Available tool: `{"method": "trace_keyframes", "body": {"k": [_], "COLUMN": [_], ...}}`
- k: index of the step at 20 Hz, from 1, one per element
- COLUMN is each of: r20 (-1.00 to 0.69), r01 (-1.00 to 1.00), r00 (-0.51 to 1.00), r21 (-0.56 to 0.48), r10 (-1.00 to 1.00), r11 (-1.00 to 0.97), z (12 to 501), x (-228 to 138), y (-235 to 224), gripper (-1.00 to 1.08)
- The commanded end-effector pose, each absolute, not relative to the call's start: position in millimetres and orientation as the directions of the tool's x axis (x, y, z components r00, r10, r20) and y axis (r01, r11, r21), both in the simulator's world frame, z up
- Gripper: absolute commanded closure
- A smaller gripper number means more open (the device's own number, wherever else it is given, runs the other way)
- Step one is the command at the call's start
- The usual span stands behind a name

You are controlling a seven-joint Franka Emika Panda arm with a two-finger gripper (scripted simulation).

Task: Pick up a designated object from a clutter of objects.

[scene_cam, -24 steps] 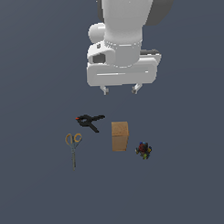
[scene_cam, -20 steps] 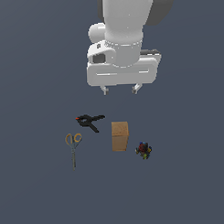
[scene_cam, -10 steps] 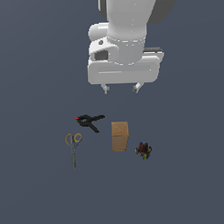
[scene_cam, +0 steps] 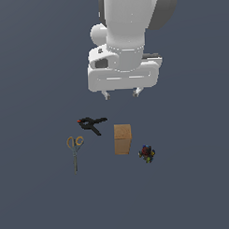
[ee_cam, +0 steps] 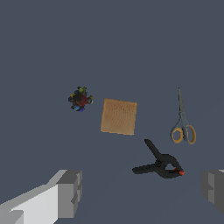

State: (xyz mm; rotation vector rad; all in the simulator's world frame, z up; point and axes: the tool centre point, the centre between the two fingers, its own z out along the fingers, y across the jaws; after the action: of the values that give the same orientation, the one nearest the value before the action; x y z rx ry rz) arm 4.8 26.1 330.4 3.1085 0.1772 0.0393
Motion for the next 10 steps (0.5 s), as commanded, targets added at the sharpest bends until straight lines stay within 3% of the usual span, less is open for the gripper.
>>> {"method": "trace_keyframes", "body": {"k": [1,10], "r20": [0.022,0.017], "r01": [0.140,0.282], "r00": [0.990,0.959], "r21": [0.027,0.017], "r10": [0.140,0.282], "r11": [-0.990,-0.959], "z": [324,288], "x": [5,5], "y": [22,2], "gripper": [-0.92,-0.92]}}
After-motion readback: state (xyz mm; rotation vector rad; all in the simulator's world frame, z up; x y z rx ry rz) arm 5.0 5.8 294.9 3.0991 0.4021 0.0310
